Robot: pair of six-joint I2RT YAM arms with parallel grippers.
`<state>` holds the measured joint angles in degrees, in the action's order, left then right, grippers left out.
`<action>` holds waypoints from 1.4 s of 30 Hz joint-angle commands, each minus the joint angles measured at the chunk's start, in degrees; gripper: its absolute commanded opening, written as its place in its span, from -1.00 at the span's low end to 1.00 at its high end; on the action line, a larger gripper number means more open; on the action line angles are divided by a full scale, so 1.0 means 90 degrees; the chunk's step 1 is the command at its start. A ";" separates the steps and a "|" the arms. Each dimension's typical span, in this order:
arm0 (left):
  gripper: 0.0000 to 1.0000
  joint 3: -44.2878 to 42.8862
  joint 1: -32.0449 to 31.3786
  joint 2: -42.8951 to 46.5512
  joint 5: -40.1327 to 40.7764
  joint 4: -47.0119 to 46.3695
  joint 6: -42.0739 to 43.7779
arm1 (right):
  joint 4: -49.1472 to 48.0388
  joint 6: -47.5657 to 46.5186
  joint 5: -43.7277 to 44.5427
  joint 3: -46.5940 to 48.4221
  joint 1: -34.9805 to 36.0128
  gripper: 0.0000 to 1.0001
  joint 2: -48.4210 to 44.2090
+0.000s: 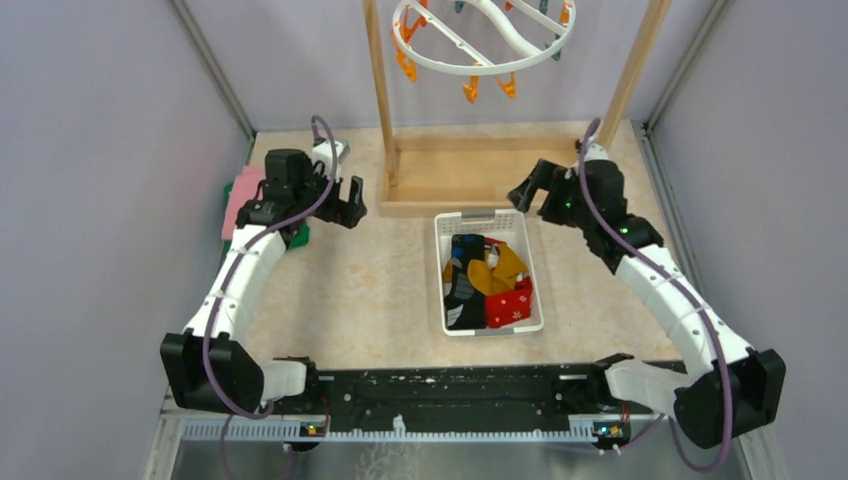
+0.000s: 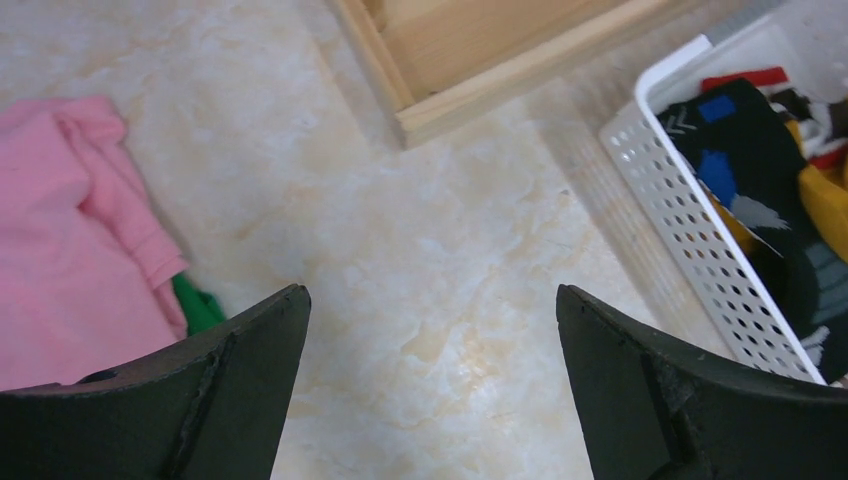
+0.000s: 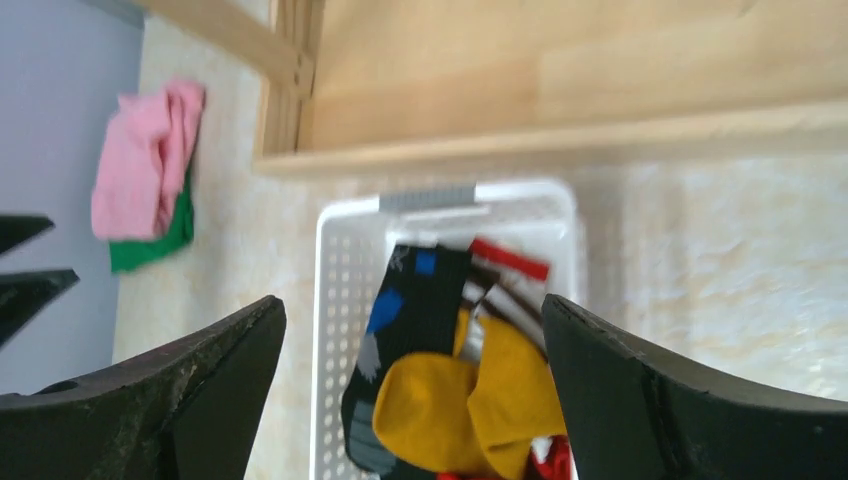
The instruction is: Remove the socks clipped to the hanger
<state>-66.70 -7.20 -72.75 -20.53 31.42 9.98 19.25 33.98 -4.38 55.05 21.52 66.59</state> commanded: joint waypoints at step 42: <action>0.98 0.5746 0.1035 -0.1762 0.0312 -1.0881 -0.0529 | -0.9953 -0.3639 0.4831 -0.5319 -0.1161 0.97 0.0836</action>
<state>-10.96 2.15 -90.37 -16.80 -64.31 5.48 -62.19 2.85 40.45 6.74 11.55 71.02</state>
